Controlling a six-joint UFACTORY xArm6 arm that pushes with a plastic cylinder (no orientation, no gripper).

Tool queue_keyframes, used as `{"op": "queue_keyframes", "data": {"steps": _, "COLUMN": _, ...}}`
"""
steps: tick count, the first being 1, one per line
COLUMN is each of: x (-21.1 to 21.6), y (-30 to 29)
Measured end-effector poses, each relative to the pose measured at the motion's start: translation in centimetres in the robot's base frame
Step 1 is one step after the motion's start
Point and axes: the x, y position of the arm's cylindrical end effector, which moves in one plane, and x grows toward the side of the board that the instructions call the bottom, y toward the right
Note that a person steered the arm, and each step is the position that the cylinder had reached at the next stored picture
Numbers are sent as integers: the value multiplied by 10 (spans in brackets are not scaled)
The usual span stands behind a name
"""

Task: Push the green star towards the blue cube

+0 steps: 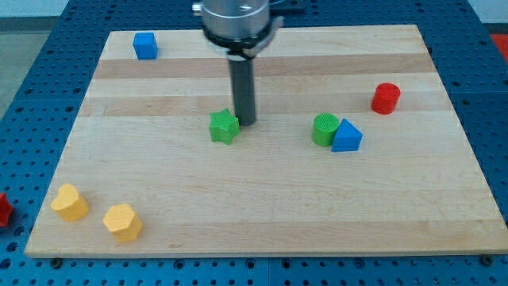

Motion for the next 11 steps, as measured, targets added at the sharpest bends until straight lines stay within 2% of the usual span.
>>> {"op": "queue_keyframes", "data": {"steps": 2, "x": 48, "y": -99}}
{"op": "queue_keyframes", "data": {"steps": 3, "x": 83, "y": -74}}
{"op": "queue_keyframes", "data": {"steps": 4, "x": 66, "y": -126}}
{"op": "queue_keyframes", "data": {"steps": 5, "x": 26, "y": -178}}
{"op": "queue_keyframes", "data": {"steps": 6, "x": 14, "y": -147}}
{"op": "queue_keyframes", "data": {"steps": 7, "x": 29, "y": -108}}
{"op": "queue_keyframes", "data": {"steps": 9, "x": -66, "y": -160}}
{"op": "queue_keyframes", "data": {"steps": 10, "x": -35, "y": -156}}
{"op": "queue_keyframes", "data": {"steps": 11, "x": -12, "y": -186}}
